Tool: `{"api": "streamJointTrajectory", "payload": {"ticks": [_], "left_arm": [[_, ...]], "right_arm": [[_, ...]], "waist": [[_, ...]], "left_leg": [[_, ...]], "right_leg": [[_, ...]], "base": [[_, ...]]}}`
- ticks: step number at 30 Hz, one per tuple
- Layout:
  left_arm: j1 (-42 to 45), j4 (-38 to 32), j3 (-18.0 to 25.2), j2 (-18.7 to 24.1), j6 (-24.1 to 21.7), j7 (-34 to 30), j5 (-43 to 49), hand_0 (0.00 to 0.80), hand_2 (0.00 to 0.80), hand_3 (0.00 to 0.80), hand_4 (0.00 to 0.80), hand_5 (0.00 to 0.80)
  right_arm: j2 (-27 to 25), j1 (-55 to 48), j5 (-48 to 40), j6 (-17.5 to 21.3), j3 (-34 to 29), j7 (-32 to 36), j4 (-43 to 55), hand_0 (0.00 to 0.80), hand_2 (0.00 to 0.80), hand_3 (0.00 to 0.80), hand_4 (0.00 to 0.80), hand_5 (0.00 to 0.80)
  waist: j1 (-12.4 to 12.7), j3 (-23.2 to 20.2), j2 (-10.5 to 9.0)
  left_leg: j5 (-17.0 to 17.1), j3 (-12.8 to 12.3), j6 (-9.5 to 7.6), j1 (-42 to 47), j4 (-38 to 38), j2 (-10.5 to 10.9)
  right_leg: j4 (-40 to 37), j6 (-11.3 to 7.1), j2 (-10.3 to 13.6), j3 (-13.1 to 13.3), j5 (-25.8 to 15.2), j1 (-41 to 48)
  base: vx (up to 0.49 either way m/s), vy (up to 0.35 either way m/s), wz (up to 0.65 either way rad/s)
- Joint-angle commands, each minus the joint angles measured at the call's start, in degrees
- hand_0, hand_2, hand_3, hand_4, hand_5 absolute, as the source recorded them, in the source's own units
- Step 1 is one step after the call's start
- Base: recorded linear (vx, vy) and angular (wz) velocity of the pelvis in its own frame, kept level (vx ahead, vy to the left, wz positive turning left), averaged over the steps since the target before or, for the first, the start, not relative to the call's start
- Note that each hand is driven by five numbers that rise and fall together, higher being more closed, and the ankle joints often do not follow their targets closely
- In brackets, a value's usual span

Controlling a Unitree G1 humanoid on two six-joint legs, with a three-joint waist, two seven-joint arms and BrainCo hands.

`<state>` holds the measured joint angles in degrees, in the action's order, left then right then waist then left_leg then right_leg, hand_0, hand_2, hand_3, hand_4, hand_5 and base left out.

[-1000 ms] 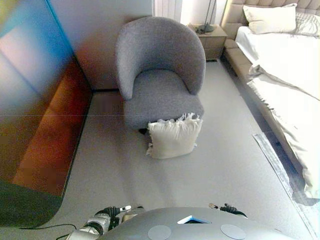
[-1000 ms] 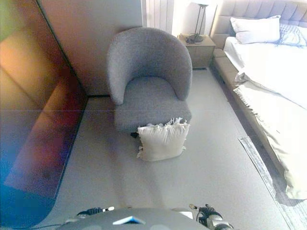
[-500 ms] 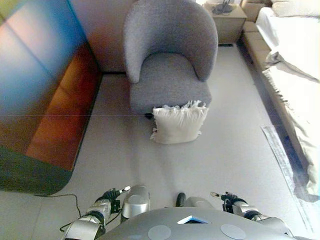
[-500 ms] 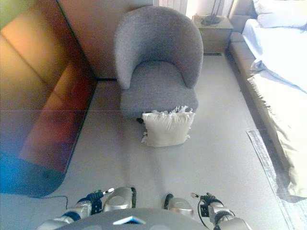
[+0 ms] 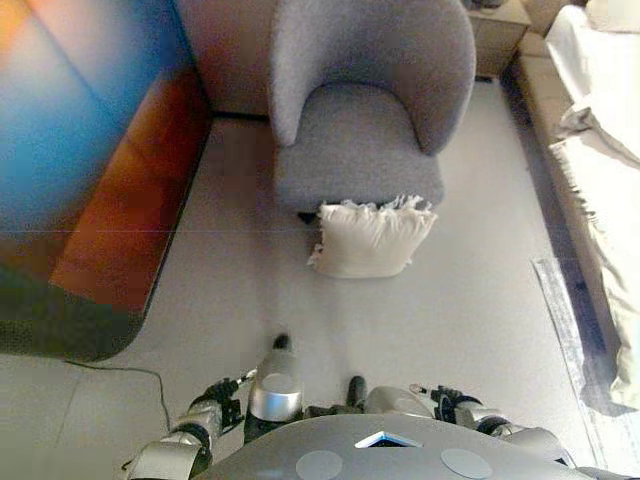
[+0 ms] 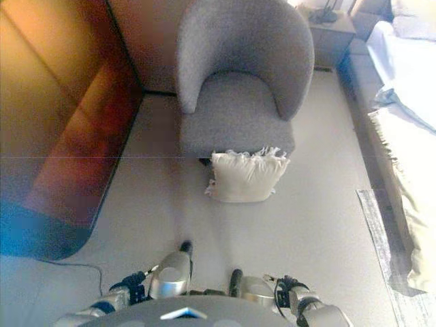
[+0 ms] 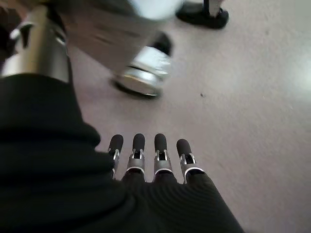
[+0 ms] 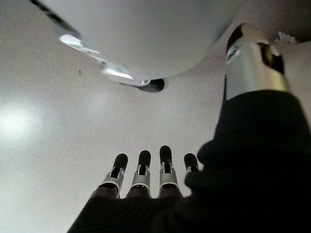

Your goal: Pick up the cushion and take it to the sofa

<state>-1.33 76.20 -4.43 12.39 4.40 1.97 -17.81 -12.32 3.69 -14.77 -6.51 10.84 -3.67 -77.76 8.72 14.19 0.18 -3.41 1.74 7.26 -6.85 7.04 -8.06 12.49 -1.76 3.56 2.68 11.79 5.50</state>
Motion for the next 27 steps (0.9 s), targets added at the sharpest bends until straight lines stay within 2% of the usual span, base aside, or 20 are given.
{"api": "streamJointTrajectory", "payload": {"ticks": [1, 2, 3, 4, 5, 8, 10, 12, 13, 15, 17, 19, 20, 23, 27], "left_arm": [[4.38, -0.73, 0.38, 1.05, -2.02, -1.84, 0.56, 0.000, 0.000, 0.000, 0.000, 0.000], [4.43, -1.10, -0.25, 1.36, -2.45, -1.75, 0.33, 0.000, 0.000, 0.000, 0.000, 0.000], [4.44, -1.11, -0.25, 1.37, -2.45, -1.75, 0.33, 0.000, 0.000, 0.000, 0.000, 0.000], [3.95, -1.58, -1.30, 2.34, -2.32, -0.68, 0.23, 0.000, 0.000, 0.000, 0.000, 0.000], [3.39, -2.08, -1.57, 3.04, -1.77, -0.92, 2.23, 0.000, 0.000, 0.000, 0.000, 0.000], [1.30, -2.19, -3.92, 4.22, -1.75, -1.21, 3.59, 0.000, 0.000, 0.000, 0.000, 0.000], [-0.04, -2.89, -3.86, 4.44, -0.74, -0.86, 1.95, 0.000, 0.000, 0.000, 0.000, 0.000], [-1.22, -3.44, -4.02, 4.27, 0.48, -0.64, 1.77, 0.000, 0.000, 0.000, 0.000, 0.000], [-1.88, -3.47, -4.36, 3.98, 1.08, -0.48, 1.87, 0.000, 0.000, 0.000, 0.000, 0.000], [-2.24, -3.36, -4.91, 3.62, 1.15, -0.66, 2.28, 0.000, 0.000, 0.000, 0.000, 0.000], [-2.11, -3.13, -5.33, 2.90, 0.57, -0.92, 3.20, 0.000, 0.000, 0.000, 0.000, 0.000], [-1.77, -2.79, -5.66, 2.14, -0.08, -0.53, 3.24, 0.000, 0.000, 0.000, 0.000, 0.000], [-1.65, -2.68, -5.69, 2.01, -0.17, -0.39, 3.20, 0.000, 0.000, 0.000, 0.000, 0.000], [-0.64, -1.65, -4.58, 1.75, -0.67, 0.07, 4.67, 0.000, 0.000, 0.000, 0.000, 0.000], [0.14, -0.67, -3.07, 2.35, 0.11, 0.17, 6.93, 0.000, 0.000, 0.000, 0.000, 0.000]], "right_arm": [[-0.27, -4.86, 2.90, 1.65, -1.61, -1.50, 0.82, 0.000, 0.000, 0.000, 0.000, 0.000], [-0.28, -5.19, 4.79, 2.22, -1.58, -0.64, 1.27, 0.000, 0.000, 0.000, 0.000, 0.000], [-0.27, -5.21, 4.80, 2.22, -1.58, -0.64, 1.28, 0.000, 0.000, 0.000, 0.000, 0.000], [0.12, -5.11, 6.53, 4.38, -0.54, 1.20, 2.79, 0.000, 0.000, 0.000, 0.000, 0.000], [0.40, -4.77, 5.67, 5.05, 0.38, 0.89, 3.65, 0.000, 0.000, 0.000, 0.000, 0.000], [0.27, -3.31, 1.05, 6.14, 1.49, 0.52, 4.93, 0.000, 0.000, 0.000, 0.000, 0.000], [0.37, -2.43, -1.39, 7.11, 0.69, 1.11, 4.90, 0.000, 0.000, 0.000, 0.000, 0.000], [0.32, -1.86, -2.67, 7.62, -0.25, 1.47, 5.05, 0.000, 0.000, 0.000, 0.000, 0.000], [0.20, -1.64, -3.31, 8.09, -0.77, 1.56, 5.40, 0.000, 0.000, 0.000, 0.000, 0.000], [-0.15, -1.70, -3.35, 8.58, -1.12, 1.05, 6.29, 0.000, 0.000, 0.000, 0.000, 0.000], [-0.95, -2.05, -4.16, 8.72, -1.30, 1.39, 6.91, 0.000, 0.000, 0.000, 0.000, 0.000], [-1.41, -2.45, -3.99, 9.06, -2.01, 1.59, 7.00, 0.000, 0.000, 0.000, 0.000, 0.000], [-1.49, -2.53, -3.63, 9.11, -2.17, 1.61, 7.01, 0.000, 0.000, 0.000, 0.000, 0.000], [-1.11, -3.98, -1.64, 10.24, -2.74, 2.29, 6.42, 0.000, 0.000, 0.000, 0.000, 0.000], [-0.54, -5.81, -0.45, 11.07, -3.52, 1.53, 5.63, 0.000, 0.000, 0.000, 0.000, 0.000]], "waist": [[-0.21, -5.58, -1.86], [0.14, -6.72, -2.12], [0.16, -6.77, -2.17], [0.70, -8.27, -2.97], [0.66, -8.95, -3.10], [-0.52, -9.90, -2.74], [-1.57, -9.83, -2.48], [-2.73, -9.34, -1.58], [-3.60, -8.90, -0.84], [-5.12, -7.68, -0.36], [-6.87, -6.37, -0.61], [-7.75, -5.82, -1.46], [-7.84, -5.66, -1.43], [-8.09, -5.97, -2.51], [-8.27, -6.26, -3.87]], "left_leg": [[6.34, 0.30, -6.45, -8.18, 2.44, 3.27], [5.70, -0.11, -7.42, -8.80, 3.41, 4.13], [5.67, -0.15, -7.44, -8.84, 3.45, 4.17], [5.02, -0.14, -9.06, -8.57, 3.14, 6.05], [4.59, -0.40, -10.00, -7.74, 2.35, 6.86], [3.81, -0.79, -11.30, -5.67, 0.67, 8.44], [2.47, -1.96, -12.10, -4.00, 0.33, 9.96], [1.40, -2.57, -12.14, -1.00, -0.28, 10.46], [0.68, -2.59, -11.93, 1.74, -1.20, 10.59], [-1.06, -2.90, -11.82, 5.06, -1.98, 11.15], [-3.41, -2.44, -11.93, 7.86, -1.56, 12.21], [-5.74, -1.45, -11.90, 9.42, -0.29, 13.65], [-6.23, -1.28, -11.89, 9.77, 0.06, 13.69], [-10.36, -0.51, -11.60, 12.89, 2.37, 14.00], [-15.22, -0.37, -11.35, 15.97, 6.34, 13.09]], "right_leg": [[15.26, -2.99, 1.45, -4.05, 4.83, 8.12], [16.14, -3.84, 1.63, -3.78, 2.37, 8.31], [16.17, -3.86, 1.69, -3.76, 2.39, 8.27], [18.59, -5.68, 1.87, -2.76, -3.46, 7.69], [20.60, -6.49, 1.40, -2.19, -6.53, 5.59], [19.58, -6.11, -0.42, -1.92, -7.95, 0.63], [15.42, -6.23, 0.12, -3.88, -8.38, -2.06], [12.17, -5.71, 1.95, -7.12, -8.54, -6.96], [9.70, -4.99, 3.79, -9.61, -10.21, -10.86], [6.74, -4.40, 6.49, -11.94, -13.31, -15.29], [0.11, -4.96, 9.14, -12.09, -17.48, -17.71], [-8.09, -6.40, 11.83, -11.73, -21.58, -18.44], [-9.20, -6.64, 12.10, -11.94, -22.24, -18.05], [-17.27, -8.18, 15.32, -12.02, -26.30, -18.75], [-17.10, -8.07, 17.22, -13.44, -27.60, -17.99]], "base": [[0.768, 0.139, -0.63], [0.485, 0.083, -0.80], [0.648, 0.058, -0.87], [0.609, 0.028, -0.63], [0.737, 0.032, -0.30], [0.449, 0.018, -0.15], [0.361, 0.021, -0.03], [0.335, 0.010, -0.26], [0.320, -0.002, -0.56], [0.362, -0.029, -0.34], [0.417, -0.080, 0.15], [0.450, -0.132, 0.45], [0.481, -0.168, 0.58], [0.539, -0.246, 0.58], [0.540, -0.328, 0.37]]}}
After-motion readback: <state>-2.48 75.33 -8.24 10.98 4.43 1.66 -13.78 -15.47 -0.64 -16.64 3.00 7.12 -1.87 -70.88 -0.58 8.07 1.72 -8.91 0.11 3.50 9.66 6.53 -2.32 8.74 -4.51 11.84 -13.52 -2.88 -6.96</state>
